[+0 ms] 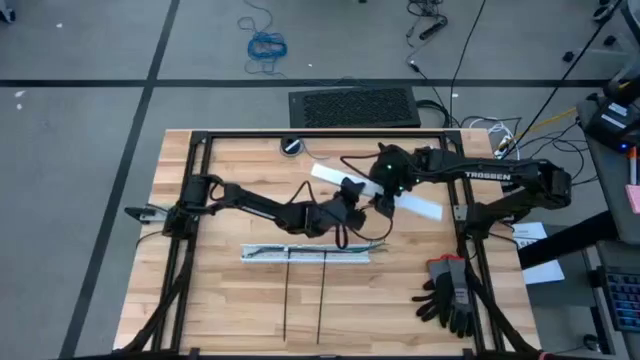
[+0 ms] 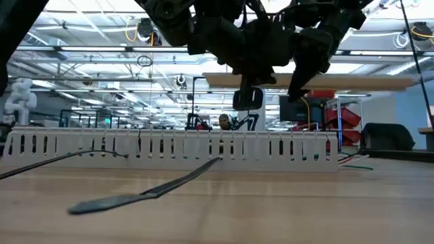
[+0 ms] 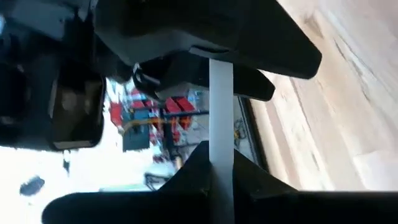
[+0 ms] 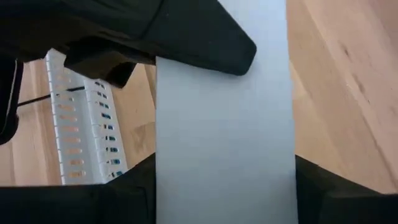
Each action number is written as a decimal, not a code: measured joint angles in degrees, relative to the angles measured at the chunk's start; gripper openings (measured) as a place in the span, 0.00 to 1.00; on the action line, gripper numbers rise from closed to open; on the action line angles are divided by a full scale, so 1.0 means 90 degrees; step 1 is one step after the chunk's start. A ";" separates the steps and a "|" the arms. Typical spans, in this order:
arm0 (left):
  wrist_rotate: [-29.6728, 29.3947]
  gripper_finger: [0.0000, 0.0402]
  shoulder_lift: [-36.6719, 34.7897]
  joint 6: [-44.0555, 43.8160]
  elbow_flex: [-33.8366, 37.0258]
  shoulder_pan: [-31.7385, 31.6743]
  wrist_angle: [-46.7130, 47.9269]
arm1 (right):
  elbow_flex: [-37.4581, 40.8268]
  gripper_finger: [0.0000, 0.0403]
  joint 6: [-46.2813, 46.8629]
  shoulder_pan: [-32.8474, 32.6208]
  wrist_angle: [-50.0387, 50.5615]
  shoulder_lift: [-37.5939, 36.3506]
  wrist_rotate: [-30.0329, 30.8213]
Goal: Ziptie cables
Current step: Close the cable duct
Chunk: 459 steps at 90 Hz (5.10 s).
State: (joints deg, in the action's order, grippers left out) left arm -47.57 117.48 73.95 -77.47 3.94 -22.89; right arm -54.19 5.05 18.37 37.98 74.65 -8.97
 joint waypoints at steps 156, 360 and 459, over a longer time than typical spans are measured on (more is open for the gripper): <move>0.4908 0.34 -0.2102 -0.9397 0.2237 0.0542 0.5048 | 0.0027 0.51 -0.0678 -0.0364 0.1277 -0.0010 0.1323; 0.5295 0.53 -0.3329 -0.8005 0.3608 -0.0893 0.3322 | 0.1362 0.51 -0.1837 -0.1207 -0.0938 0.0083 0.1695; 0.4662 0.78 -0.2236 -0.8048 0.3285 -0.1105 0.2984 | 0.1275 0.51 -0.1582 -0.1263 -0.1108 0.0532 0.1688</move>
State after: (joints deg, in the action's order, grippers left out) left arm -5.61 97.36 1.52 -47.91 -6.00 3.97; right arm -42.72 -9.19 7.01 28.01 79.44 6.22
